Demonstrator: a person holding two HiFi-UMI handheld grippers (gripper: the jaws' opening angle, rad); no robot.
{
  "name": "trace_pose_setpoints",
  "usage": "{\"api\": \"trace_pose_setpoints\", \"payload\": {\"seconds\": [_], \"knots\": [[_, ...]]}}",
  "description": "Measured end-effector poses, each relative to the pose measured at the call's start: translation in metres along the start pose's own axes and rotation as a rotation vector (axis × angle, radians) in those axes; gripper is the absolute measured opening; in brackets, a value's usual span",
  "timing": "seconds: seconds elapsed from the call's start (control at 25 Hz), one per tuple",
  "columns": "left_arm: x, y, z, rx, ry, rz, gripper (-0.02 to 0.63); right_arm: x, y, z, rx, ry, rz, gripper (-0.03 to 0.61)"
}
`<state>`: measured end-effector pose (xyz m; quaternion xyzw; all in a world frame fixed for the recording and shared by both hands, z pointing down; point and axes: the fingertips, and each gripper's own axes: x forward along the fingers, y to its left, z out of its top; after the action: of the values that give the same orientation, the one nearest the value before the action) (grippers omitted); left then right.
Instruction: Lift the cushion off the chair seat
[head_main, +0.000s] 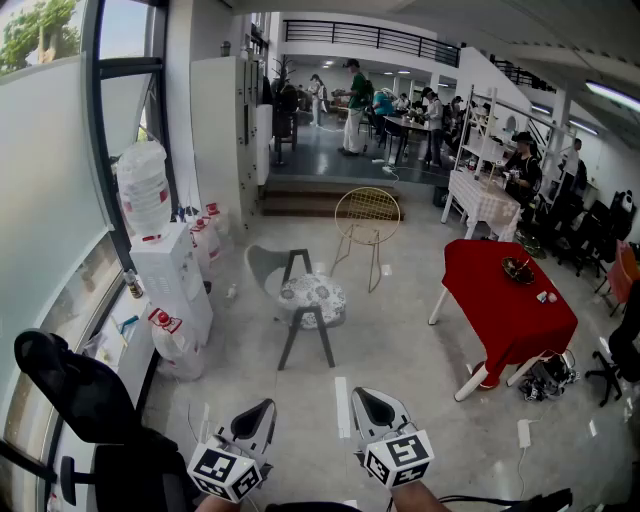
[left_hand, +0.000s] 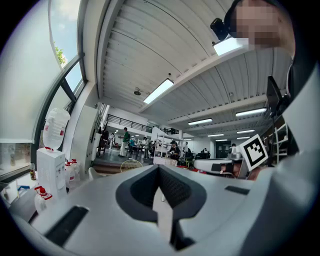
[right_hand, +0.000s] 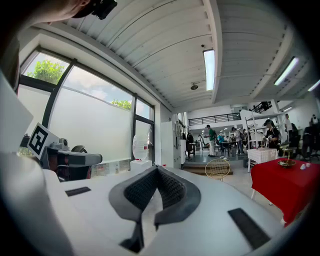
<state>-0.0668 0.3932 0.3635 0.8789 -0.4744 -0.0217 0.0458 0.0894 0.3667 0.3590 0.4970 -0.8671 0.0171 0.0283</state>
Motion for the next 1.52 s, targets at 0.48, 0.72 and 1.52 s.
{"api": "trace_pose_setpoints", "payload": {"seconds": [0.48,0.72,1.52], "knots": [[-0.005,0.005,-0.003,-0.02,0.002,0.003,0.005,0.001,0.008,-0.004,0.007,0.007,0.005,0.006],[-0.011,0.013,-0.004,-0.035,0.007,0.001,0.005,0.006,0.017,-0.004,0.009,0.004,0.003,0.007],[-0.047,0.072,-0.003,-0.031,-0.018,-0.061,0.005,0.038,0.075,-0.004,-0.011,0.009,-0.045,0.007]]}}
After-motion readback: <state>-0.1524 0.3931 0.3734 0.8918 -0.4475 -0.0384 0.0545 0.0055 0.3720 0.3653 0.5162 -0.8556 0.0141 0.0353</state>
